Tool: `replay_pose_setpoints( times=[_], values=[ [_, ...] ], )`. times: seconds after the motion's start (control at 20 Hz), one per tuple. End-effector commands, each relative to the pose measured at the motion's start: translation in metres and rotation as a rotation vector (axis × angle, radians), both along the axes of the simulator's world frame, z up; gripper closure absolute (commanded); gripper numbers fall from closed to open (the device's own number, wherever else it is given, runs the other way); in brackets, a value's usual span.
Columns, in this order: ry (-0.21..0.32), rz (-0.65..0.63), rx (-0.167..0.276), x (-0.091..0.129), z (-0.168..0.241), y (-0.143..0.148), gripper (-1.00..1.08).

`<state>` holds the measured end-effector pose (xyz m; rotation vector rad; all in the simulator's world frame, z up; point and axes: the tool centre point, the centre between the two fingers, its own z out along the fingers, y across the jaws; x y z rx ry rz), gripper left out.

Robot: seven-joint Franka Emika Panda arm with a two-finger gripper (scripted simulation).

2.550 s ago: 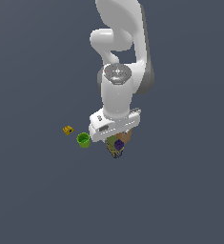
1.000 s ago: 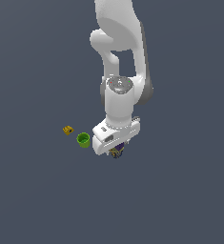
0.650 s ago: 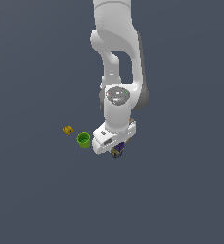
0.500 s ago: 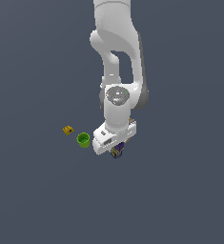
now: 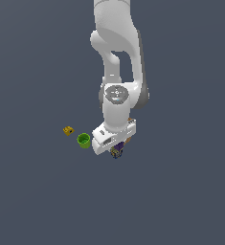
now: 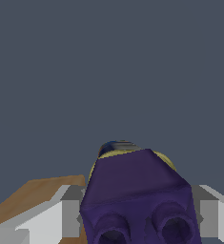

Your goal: Pick up a designated object from a clutter of objects.

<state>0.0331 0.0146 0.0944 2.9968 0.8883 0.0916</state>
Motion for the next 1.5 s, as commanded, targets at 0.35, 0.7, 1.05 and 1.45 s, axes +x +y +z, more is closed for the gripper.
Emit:
replay_pose_setpoints(
  times=[0.35,0.7,1.05,1.45],
  values=[
    [0.007,-0.003,0.001,-0.001,0.048,-0.043,1.08],
    [0.019,-0.005,0.002,-0.004,0.108,-0.095,1.08],
    [0.034,-0.007,0.002,-0.004,0.172,-0.151,1.08],
    [0.048,-0.010,0.000,-0.002,0.237,-0.210,1.08]
  ],
)
